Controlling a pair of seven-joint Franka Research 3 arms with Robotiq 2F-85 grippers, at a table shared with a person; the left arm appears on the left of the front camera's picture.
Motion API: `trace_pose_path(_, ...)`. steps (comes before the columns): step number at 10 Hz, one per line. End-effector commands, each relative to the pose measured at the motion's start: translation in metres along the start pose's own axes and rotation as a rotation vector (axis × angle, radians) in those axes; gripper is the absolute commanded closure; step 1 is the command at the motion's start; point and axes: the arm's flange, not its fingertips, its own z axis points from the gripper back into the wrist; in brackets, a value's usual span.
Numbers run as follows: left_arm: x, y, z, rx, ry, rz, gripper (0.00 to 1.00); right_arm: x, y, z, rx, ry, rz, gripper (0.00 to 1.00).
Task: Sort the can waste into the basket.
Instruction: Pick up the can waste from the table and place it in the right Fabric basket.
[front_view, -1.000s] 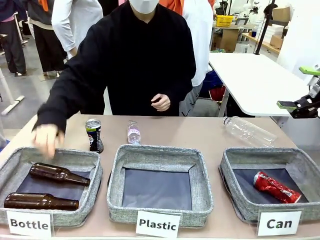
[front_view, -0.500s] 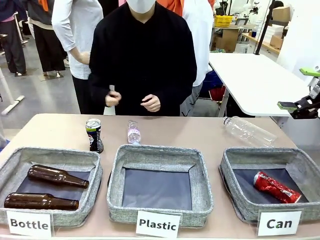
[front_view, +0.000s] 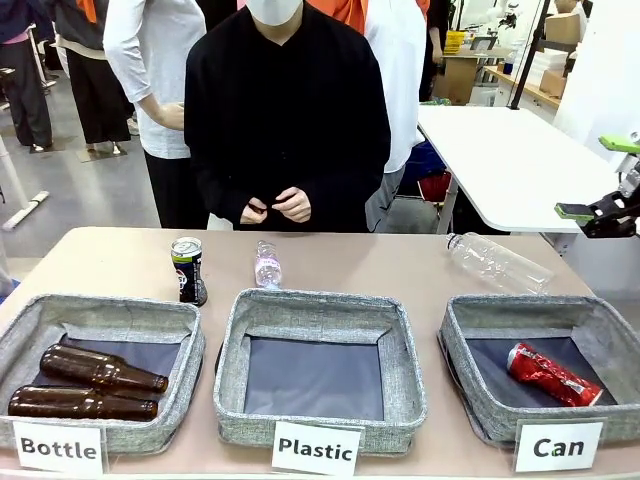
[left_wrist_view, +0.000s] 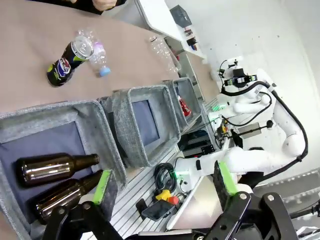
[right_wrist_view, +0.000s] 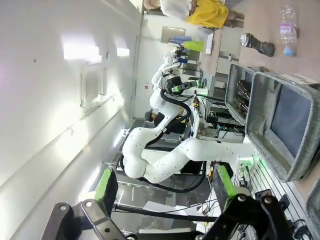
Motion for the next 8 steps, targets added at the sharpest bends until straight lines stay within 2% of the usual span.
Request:
trace_pose_path(1, -0.0052, -0.0056, 0.0092, -0.013, -0.012, -0.014, 0.0, 0.0002, 0.0011, 0.0034, -0.002, 0.012, 0.022, 0.0)
trace_pose_path(8, -0.0052, -0.0056, 0.0092, -0.013, -0.012, -0.014, 0.0, 0.0002, 0.0011, 0.0034, -0.002, 0.012, 0.022, 0.0)
